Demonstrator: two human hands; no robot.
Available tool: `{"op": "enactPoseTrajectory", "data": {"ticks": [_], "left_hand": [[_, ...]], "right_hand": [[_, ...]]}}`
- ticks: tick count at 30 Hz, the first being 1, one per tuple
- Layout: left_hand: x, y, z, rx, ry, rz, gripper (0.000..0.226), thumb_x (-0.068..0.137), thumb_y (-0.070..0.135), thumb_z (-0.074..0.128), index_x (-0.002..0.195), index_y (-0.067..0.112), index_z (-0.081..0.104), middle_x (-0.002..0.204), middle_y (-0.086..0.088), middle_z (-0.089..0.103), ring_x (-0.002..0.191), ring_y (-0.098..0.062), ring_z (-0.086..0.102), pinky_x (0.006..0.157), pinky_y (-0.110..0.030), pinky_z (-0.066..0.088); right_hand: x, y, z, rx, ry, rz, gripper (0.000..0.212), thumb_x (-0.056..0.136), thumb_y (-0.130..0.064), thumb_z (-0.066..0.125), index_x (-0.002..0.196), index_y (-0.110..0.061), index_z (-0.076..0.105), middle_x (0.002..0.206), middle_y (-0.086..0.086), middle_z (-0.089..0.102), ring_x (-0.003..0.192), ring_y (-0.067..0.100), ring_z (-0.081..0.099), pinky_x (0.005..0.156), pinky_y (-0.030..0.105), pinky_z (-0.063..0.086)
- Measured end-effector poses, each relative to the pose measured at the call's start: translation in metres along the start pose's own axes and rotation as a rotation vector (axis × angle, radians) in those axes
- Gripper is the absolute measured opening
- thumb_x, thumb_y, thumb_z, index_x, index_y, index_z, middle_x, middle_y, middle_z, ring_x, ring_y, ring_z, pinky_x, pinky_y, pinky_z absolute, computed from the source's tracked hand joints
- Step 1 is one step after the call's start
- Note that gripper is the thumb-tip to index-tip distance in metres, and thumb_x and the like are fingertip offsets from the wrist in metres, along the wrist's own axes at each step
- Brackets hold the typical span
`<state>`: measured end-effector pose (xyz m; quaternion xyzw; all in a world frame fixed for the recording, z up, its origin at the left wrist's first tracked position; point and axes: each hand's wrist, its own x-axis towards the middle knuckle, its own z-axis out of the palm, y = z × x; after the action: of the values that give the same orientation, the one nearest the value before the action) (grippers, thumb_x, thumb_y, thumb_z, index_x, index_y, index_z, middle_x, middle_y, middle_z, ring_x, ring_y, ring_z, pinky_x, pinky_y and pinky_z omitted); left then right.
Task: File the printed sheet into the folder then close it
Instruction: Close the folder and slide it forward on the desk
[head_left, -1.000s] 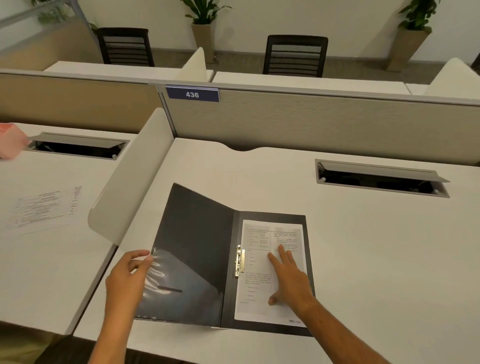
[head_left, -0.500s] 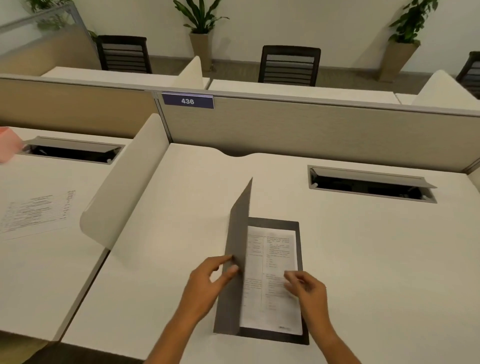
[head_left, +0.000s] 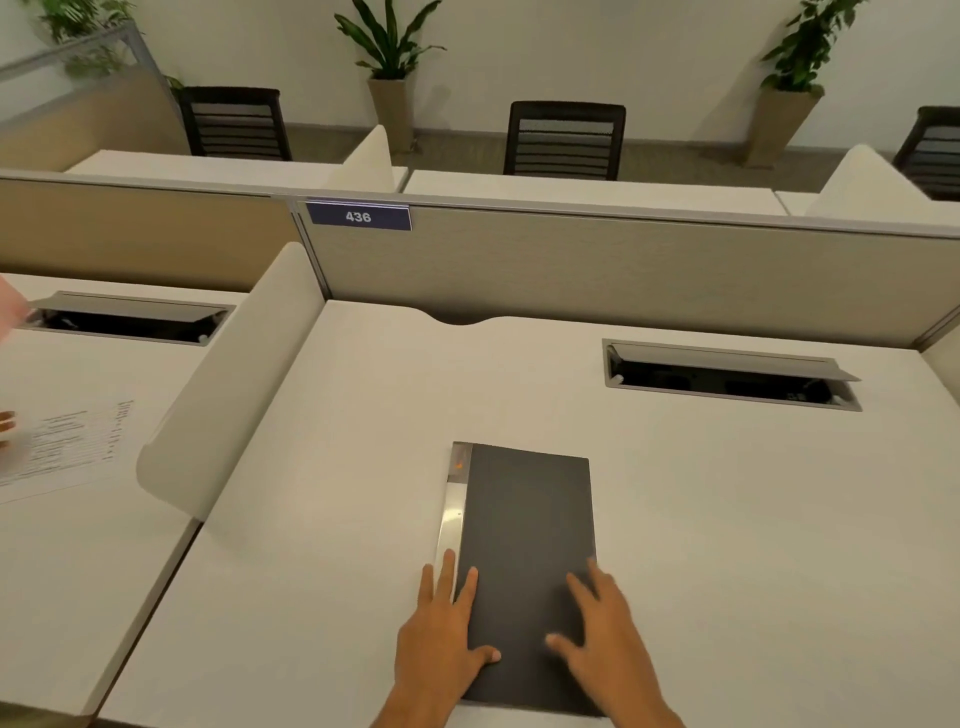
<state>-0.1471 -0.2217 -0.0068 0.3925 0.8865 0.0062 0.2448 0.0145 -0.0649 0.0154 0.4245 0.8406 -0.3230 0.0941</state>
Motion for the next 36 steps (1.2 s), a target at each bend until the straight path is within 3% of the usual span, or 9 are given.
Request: {"op": "enactPoseTrajectory", "data": {"ticks": [3, 6, 15, 36], "left_hand": [[0.005, 0.009, 0.006, 0.067, -0.005, -0.034, 0.117, 0.086, 0.081, 0.063, 0.171, 0.038, -0.006, 0.179, 0.0, -0.024, 0.167, -0.038, -0.008, 0.119, -0.043, 0.048], [0.013, 0.012, 0.007, 0.098, -0.007, -0.042, 0.118, 0.087, 0.08, 0.064, 0.171, 0.037, -0.006, 0.179, -0.002, -0.024, 0.167, -0.04, -0.009, 0.118, -0.042, 0.049], [0.076, 0.031, -0.029, 0.116, 0.032, -0.067, 0.117, 0.085, 0.074, 0.072, 0.172, 0.032, 0.007, 0.182, -0.004, -0.015, 0.167, -0.041, -0.002, 0.115, -0.043, 0.053], [0.252, 0.061, -0.123, 0.158, 0.04, -0.062, 0.115, 0.082, 0.07, 0.08, 0.171, 0.028, 0.02, 0.182, -0.006, 0.003, 0.165, -0.045, 0.009, 0.113, -0.047, 0.054]], "right_hand": [[-0.001, -0.008, 0.012, -0.174, -0.235, -0.04, 0.107, 0.097, -0.048, 0.076, 0.175, -0.026, 0.006, 0.185, -0.004, -0.01, 0.172, 0.026, -0.001, 0.138, 0.043, 0.022], [0.006, -0.012, 0.016, -0.277, -0.324, -0.056, 0.112, 0.098, -0.044, 0.077, 0.175, -0.028, -0.002, 0.184, -0.003, -0.018, 0.172, 0.028, -0.008, 0.135, 0.045, 0.032], [0.065, -0.011, -0.004, -0.344, -0.154, -0.125, 0.117, 0.091, -0.038, 0.087, 0.175, -0.027, 0.006, 0.185, 0.001, -0.011, 0.172, 0.035, -0.001, 0.126, 0.045, 0.046], [0.236, -0.038, -0.078, -0.366, -0.03, -0.081, 0.121, 0.082, -0.04, 0.095, 0.174, -0.028, 0.017, 0.186, 0.003, 0.002, 0.171, 0.036, 0.01, 0.124, 0.05, 0.047]]}}
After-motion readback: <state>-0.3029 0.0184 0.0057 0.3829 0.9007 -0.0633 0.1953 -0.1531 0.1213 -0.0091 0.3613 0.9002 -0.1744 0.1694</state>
